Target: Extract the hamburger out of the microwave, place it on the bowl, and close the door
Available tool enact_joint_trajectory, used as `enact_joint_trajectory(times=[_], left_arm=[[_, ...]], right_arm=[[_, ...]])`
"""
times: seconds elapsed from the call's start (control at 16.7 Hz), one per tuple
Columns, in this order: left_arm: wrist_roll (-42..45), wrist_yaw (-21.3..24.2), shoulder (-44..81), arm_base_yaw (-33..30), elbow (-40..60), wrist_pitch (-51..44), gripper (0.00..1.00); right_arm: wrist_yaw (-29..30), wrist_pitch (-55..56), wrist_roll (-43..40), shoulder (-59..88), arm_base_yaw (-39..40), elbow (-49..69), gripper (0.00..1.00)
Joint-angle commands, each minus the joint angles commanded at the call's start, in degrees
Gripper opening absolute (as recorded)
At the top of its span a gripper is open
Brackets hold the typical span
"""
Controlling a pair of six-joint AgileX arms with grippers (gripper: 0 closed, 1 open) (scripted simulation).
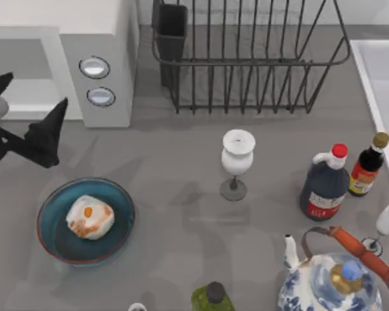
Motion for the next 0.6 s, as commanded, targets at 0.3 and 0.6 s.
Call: enact_joint_trajectory(times=[0.3, 0.6], left_arm=[[-2.02, -11.31, -37.16, -1.14, -6.92, -25.02, 1.00], [-4.03, -22.51, -70.22, -2.27, -13.77, -49.37, 1.00]], right_arm=[[0.00, 0.00, 0.00, 0.00, 0.00, 0.00, 1.00], [0.00, 0.00, 0.00, 0.00, 0.00, 0.00, 1.00]])
